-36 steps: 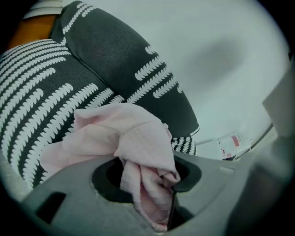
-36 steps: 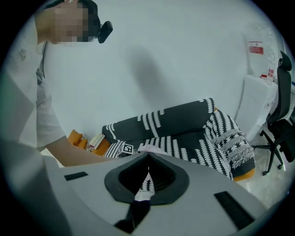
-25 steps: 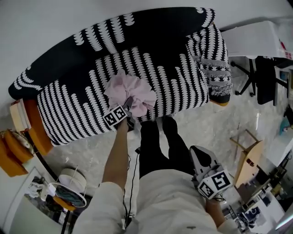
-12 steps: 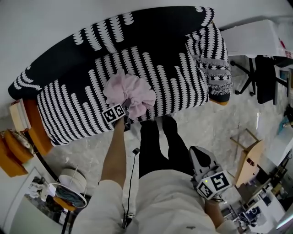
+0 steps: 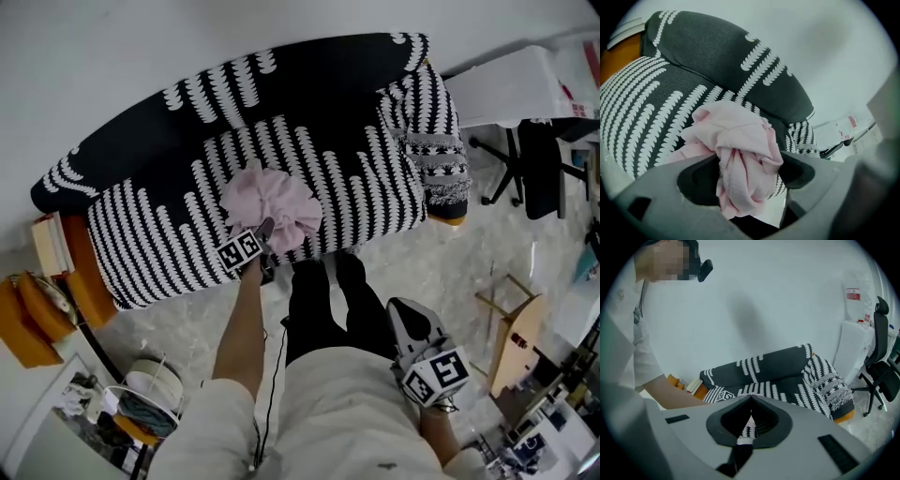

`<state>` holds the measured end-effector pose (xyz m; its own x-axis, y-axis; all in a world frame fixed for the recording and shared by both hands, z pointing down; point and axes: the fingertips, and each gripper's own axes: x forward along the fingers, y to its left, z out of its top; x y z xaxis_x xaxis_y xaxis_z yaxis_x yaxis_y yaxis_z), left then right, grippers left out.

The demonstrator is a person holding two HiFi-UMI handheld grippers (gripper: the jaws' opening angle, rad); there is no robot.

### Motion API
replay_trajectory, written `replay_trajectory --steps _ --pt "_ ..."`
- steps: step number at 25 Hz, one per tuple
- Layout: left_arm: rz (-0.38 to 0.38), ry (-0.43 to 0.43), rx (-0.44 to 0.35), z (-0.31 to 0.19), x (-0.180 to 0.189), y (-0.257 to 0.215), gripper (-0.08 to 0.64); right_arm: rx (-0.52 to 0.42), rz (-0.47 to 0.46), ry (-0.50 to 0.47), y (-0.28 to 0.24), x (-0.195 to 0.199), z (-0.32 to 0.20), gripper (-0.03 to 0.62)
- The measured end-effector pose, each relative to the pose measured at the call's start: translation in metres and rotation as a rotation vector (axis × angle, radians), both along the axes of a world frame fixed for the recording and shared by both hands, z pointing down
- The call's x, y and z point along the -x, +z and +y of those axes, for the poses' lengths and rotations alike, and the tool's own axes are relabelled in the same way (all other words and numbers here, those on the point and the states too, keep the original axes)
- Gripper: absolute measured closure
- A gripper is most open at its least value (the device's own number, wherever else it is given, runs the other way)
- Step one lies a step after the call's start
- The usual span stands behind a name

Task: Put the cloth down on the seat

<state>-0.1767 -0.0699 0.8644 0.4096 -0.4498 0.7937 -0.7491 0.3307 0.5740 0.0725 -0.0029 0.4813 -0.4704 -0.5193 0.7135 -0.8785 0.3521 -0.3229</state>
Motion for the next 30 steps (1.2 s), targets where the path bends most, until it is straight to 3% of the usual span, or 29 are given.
replay_trajectory --steps 9,19,30 --pt "0.02 -0.031 -0.055 0.009 0.002 -0.036 0.192 -0.058 -0.046 -0.031 -0.012 0.012 0.0 0.584" --pt "-0.009 -0.092 -0.102 0.031 0.001 -0.079 0.193 -0.163 -0.101 -0.048 -0.038 -0.008 -0.004 0.584" --pt "0.001 -0.194 -0.151 0.087 -0.045 -0.124 0.214 -0.232 -0.164 -0.118 -0.057 -0.05 0.019 0.584"
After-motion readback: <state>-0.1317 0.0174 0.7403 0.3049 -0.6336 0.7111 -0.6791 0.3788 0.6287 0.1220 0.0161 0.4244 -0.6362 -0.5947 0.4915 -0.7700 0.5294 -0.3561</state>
